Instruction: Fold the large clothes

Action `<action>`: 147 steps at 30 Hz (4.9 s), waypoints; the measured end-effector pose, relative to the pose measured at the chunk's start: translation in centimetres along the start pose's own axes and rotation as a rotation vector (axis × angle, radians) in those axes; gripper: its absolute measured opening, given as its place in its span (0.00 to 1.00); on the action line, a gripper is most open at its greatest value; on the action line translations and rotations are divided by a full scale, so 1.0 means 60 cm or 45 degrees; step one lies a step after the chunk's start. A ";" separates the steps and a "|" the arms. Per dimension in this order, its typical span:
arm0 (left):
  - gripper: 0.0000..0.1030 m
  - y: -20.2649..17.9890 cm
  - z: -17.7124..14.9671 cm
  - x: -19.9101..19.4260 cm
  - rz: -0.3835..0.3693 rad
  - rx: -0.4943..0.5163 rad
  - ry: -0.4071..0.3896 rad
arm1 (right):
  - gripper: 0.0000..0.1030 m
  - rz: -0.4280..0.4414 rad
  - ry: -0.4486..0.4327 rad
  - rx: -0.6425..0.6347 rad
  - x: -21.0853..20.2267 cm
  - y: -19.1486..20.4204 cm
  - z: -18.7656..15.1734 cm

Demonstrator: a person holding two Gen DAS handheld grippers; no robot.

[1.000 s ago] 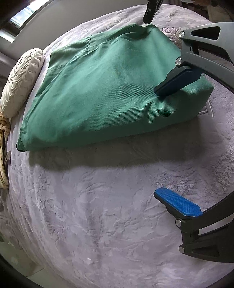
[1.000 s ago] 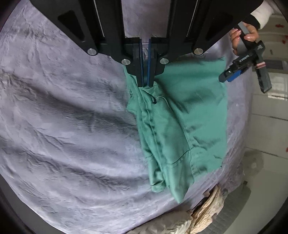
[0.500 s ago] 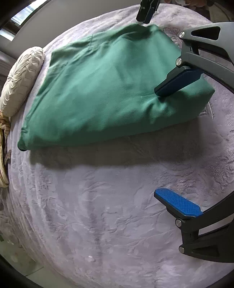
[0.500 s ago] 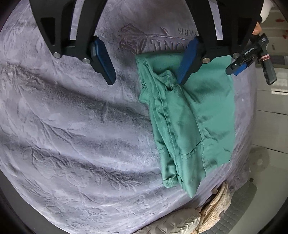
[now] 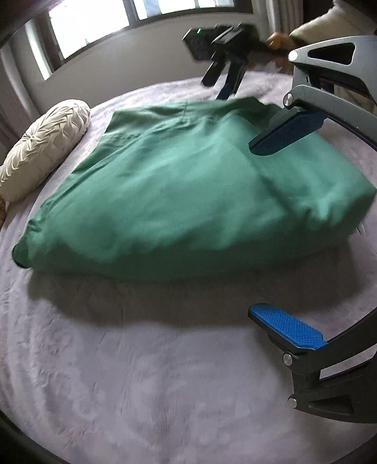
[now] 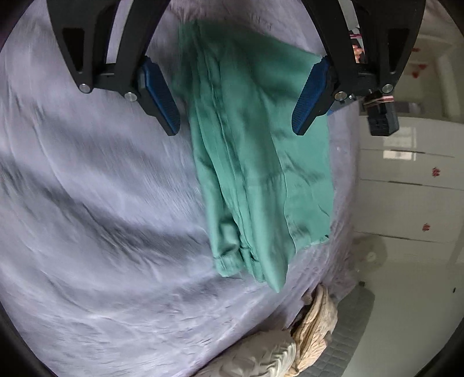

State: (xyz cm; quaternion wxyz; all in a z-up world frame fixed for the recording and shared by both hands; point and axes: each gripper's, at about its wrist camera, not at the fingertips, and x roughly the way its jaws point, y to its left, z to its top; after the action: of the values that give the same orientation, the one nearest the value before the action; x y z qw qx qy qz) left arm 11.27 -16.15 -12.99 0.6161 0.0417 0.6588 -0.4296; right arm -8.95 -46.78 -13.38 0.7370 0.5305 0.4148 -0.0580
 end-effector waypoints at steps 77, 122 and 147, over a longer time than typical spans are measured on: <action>0.67 0.180 -0.149 -0.185 0.466 0.080 -0.155 | 0.06 -0.213 0.010 0.154 0.219 0.171 -0.136; 0.76 0.140 -0.417 -0.189 0.459 0.208 -0.018 | 0.02 -0.446 0.165 -0.041 0.060 0.231 -0.421; 0.82 0.119 -0.399 -0.179 0.552 0.194 0.033 | 0.00 -0.467 0.240 -0.011 0.158 0.221 -0.382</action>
State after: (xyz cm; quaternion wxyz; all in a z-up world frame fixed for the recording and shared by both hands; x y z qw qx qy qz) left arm -0.58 8.24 -10.64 0.6805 0.2341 0.6081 -0.3352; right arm -8.44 -18.68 -12.13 0.6742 0.4460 0.5719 -0.1395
